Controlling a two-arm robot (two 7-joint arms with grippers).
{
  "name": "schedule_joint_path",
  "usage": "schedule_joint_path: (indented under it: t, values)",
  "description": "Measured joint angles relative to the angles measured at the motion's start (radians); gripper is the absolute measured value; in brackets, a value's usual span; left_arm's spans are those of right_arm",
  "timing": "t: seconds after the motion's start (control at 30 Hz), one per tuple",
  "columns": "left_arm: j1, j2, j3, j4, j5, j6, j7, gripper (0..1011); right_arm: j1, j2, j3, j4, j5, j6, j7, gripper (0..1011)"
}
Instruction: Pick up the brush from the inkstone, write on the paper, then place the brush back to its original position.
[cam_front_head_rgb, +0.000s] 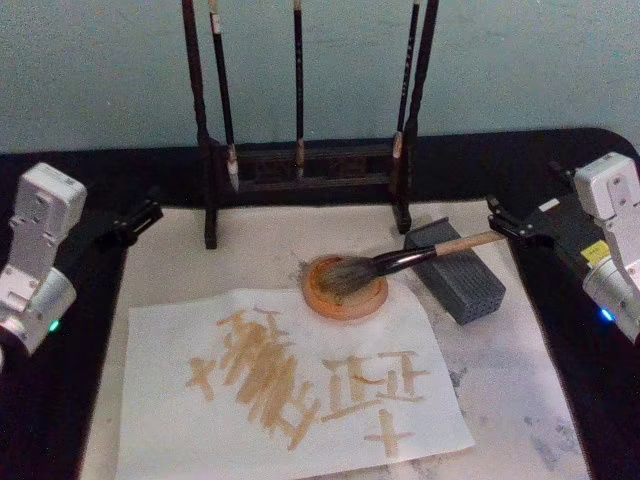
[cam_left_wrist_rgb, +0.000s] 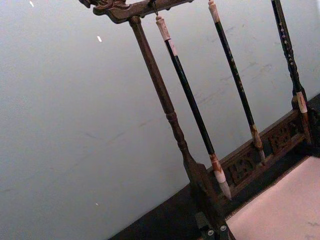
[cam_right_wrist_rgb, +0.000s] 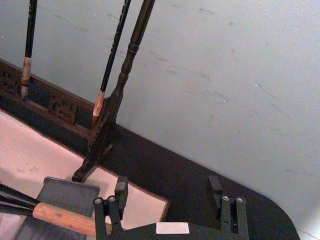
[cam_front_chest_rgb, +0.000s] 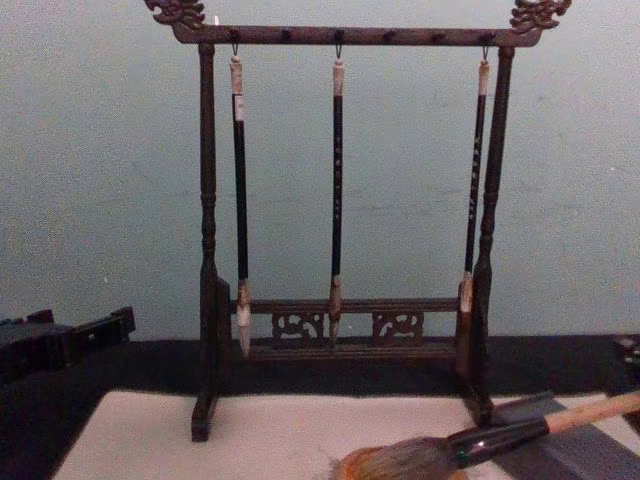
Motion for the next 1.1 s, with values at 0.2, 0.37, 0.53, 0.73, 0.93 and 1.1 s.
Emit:
schedule_joint_path:
  t: [0.2,0.37,0.53,0.73,0.93,1.1]
  values:
    - [0.000,0.000,0.000,0.000,0.000,0.000,0.000,1002,0.000,0.000,0.000,0.000,0.000,0.000,0.000,1008]
    - [0.000,0.000,0.000,0.000,0.000,0.000,0.000,1002,0.000,0.000,0.000,0.000,0.000,0.000,0.000,1008]
    - [0.000,0.000,0.000,0.000,0.000,0.000,0.000,1000,0.000,0.000,0.000,0.000,0.000,0.000,0.000,1008]
    - [0.000,0.000,0.000,0.000,0.000,0.000,0.000,1002,0.000,0.000,0.000,0.000,0.000,0.000,0.000,1008]
    - [0.000,0.000,0.000,0.000,0.000,0.000,0.000,1002,0.000,0.000,0.000,0.000,0.000,0.000,0.000,1008]
    - [0.000,0.000,0.000,0.000,0.000,0.000,0.000,1002,0.000,0.000,0.000,0.000,0.000,0.000,0.000,1008]
